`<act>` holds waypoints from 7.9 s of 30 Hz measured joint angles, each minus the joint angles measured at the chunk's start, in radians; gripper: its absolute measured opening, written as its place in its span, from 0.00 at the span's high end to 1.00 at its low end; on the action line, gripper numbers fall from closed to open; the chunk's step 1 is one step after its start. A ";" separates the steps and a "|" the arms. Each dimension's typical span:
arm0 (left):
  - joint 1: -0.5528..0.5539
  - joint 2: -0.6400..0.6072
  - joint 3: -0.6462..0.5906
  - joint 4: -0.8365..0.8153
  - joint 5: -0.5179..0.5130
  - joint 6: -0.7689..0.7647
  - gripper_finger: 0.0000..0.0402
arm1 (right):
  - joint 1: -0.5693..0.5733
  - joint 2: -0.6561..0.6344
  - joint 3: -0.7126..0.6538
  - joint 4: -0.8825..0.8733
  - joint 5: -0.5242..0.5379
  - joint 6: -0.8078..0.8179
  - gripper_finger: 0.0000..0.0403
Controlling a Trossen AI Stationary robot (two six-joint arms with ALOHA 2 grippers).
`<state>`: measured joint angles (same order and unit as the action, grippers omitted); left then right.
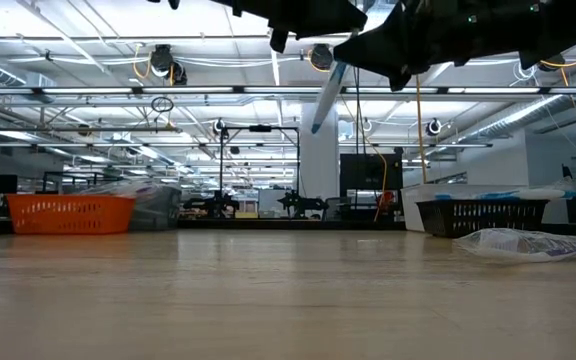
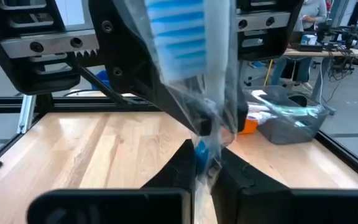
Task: Pick & Place Toothbrushes
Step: Put the blue toothbrush into the black bin, then put the purple toothbrush in the orange bin
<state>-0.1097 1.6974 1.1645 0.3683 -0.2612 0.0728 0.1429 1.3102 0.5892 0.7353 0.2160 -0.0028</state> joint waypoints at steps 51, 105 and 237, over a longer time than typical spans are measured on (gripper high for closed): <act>0.002 -0.081 0.000 -0.321 -0.107 -0.063 0.75 | -0.325 -0.332 0.000 -1.081 0.525 0.244 0.97; 0.005 -0.081 0.000 -0.341 -0.107 -0.082 0.75 | -0.643 -0.064 0.496 -2.085 -0.116 0.154 0.97; 0.012 -0.081 0.000 -0.329 -0.107 -0.110 0.75 | 0.249 -0.316 0.032 -0.970 0.564 0.371 1.00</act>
<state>-0.0978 1.6165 1.1645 0.0388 -0.3683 -0.0372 0.3916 0.9945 0.6207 -0.2347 0.7796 0.3686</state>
